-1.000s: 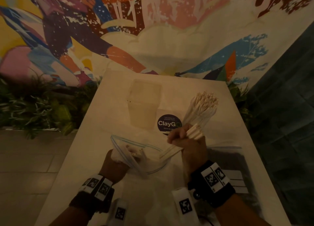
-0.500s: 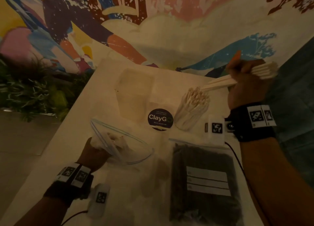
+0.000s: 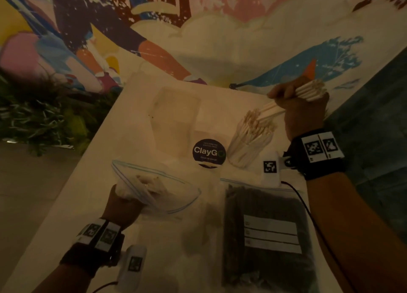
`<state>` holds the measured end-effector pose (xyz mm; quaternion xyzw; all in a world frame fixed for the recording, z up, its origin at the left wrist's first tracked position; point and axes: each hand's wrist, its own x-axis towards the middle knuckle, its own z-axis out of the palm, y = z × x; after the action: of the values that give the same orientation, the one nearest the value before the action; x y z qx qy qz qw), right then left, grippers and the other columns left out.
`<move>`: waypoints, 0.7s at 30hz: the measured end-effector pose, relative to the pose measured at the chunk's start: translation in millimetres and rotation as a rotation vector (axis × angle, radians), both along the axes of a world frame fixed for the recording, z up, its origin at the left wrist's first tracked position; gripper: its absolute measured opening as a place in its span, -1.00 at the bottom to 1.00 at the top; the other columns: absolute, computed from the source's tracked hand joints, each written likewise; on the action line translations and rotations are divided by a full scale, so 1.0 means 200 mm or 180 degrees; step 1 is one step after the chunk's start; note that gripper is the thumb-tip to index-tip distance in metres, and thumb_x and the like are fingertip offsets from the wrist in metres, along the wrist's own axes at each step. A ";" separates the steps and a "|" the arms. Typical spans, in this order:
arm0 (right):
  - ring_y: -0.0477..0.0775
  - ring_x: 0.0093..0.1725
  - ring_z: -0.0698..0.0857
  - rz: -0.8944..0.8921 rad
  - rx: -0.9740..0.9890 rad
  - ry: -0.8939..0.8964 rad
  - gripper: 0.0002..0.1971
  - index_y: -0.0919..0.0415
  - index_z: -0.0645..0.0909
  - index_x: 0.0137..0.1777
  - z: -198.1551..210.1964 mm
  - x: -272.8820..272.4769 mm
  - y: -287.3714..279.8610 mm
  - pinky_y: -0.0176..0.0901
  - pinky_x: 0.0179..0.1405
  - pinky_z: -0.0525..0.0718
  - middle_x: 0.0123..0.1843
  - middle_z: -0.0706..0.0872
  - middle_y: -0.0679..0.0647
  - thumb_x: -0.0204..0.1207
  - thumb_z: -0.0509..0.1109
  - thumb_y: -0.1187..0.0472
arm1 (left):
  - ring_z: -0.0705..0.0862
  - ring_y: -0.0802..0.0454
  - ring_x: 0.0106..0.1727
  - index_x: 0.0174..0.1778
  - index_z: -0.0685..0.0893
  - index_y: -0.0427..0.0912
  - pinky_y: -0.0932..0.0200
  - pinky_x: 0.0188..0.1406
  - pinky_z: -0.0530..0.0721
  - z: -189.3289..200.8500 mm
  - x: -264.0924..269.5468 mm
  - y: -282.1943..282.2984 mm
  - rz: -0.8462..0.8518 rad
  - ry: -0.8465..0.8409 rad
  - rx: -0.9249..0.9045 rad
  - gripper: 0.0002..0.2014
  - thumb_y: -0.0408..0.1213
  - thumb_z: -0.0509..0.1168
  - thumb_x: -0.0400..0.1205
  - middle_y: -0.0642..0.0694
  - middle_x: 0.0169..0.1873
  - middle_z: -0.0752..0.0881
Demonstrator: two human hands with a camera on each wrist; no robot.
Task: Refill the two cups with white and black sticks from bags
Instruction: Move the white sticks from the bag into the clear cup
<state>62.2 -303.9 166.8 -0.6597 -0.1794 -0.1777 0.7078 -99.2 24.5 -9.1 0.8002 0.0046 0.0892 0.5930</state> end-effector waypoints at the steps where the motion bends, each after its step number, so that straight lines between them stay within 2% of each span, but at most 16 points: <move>1: -0.07 -0.37 0.73 -0.0077 0.0006 0.0006 -0.42 -0.02 0.57 -0.46 0.01 0.00 0.00 -0.15 -0.20 0.70 -0.47 0.66 -0.15 0.29 0.20 0.77 | 0.62 0.43 -0.15 -0.16 0.55 0.71 0.62 -0.21 0.56 0.01 0.00 0.00 -0.0040 0.0002 -0.0022 -0.63 0.12 0.28 0.18 0.50 -0.28 0.71; 3: -0.08 -0.39 0.72 -0.0221 -0.0043 -0.0031 -0.51 0.08 0.47 -0.43 0.02 0.00 0.01 -0.18 -0.23 0.69 -0.49 0.63 -0.16 0.27 0.23 0.76 | 0.65 0.30 -0.13 -0.16 0.58 0.68 0.57 -0.19 0.59 -0.01 0.00 0.00 -0.0121 0.0035 -0.0076 -0.63 0.10 0.31 0.17 0.58 -0.21 0.68; 5: -0.06 -0.41 0.71 -0.0327 0.0020 0.0066 -0.55 0.07 0.45 -0.46 0.01 -0.01 0.03 -0.17 -0.27 0.69 -0.51 0.61 -0.16 0.24 0.26 0.71 | 0.68 0.32 -0.18 -0.13 0.60 0.64 0.50 -0.17 0.61 -0.04 0.00 0.02 -0.0184 0.0012 -0.0087 -0.62 0.10 0.33 0.16 0.56 -0.18 0.69; 8: -0.02 -0.43 0.70 -0.0404 0.0080 0.0176 -0.55 0.14 0.45 -0.46 0.01 -0.01 0.02 -0.18 -0.33 0.68 -0.53 0.59 -0.13 0.31 0.19 0.74 | 0.67 0.50 -0.11 -0.10 0.65 0.55 0.54 -0.13 0.63 -0.08 0.01 0.03 -0.0315 0.0060 -0.0206 -0.63 0.09 0.38 0.18 0.46 -0.13 0.73; 9: -0.02 -0.43 0.70 -0.0445 0.0083 0.0150 -0.58 0.19 0.42 -0.44 0.02 -0.02 0.02 -0.19 -0.33 0.67 -0.52 0.60 -0.12 0.29 0.19 0.76 | 0.67 0.49 -0.10 -0.10 0.66 0.52 0.54 -0.11 0.63 -0.07 0.01 0.03 -0.0393 0.0045 -0.0179 -0.65 0.08 0.38 0.20 0.44 -0.11 0.73; 13: -0.07 -0.41 0.71 -0.0370 0.0065 0.0059 -0.54 0.17 0.33 -0.35 0.02 -0.03 0.05 -0.19 -0.28 0.66 -0.52 0.60 -0.15 0.23 0.17 0.82 | 0.71 0.31 -0.10 -0.12 0.73 0.31 0.41 -0.12 0.67 -0.03 0.03 0.01 -0.0456 -0.0119 -0.0261 -0.72 0.05 0.38 0.24 0.23 -0.11 0.77; 18: -0.01 -0.42 0.70 -0.0482 0.0096 0.0024 -0.56 0.19 0.36 -0.35 0.03 0.01 0.05 -0.20 -0.32 0.65 -0.50 0.60 -0.07 0.24 0.20 0.80 | 0.69 0.46 -0.16 -0.20 0.71 0.49 0.50 -0.19 0.65 0.04 0.03 -0.02 -0.0456 -0.0165 -0.0335 -0.72 0.03 0.33 0.22 0.43 -0.22 0.75; 21: -0.01 -0.41 0.70 -0.0457 -0.0016 0.0131 -0.57 0.20 0.36 -0.36 0.00 -0.01 0.03 -0.22 -0.31 0.64 -0.49 0.62 -0.03 0.21 0.18 0.80 | 0.69 0.44 -0.14 -0.19 0.71 0.45 0.51 -0.16 0.64 0.02 0.02 -0.01 -0.0451 -0.0130 -0.0285 -0.74 0.03 0.35 0.23 0.38 -0.19 0.76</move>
<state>61.0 -297.5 166.9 -0.6762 -0.1175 -0.2139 0.6951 -94.8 23.1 -5.7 0.7693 -0.0602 0.0630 0.6330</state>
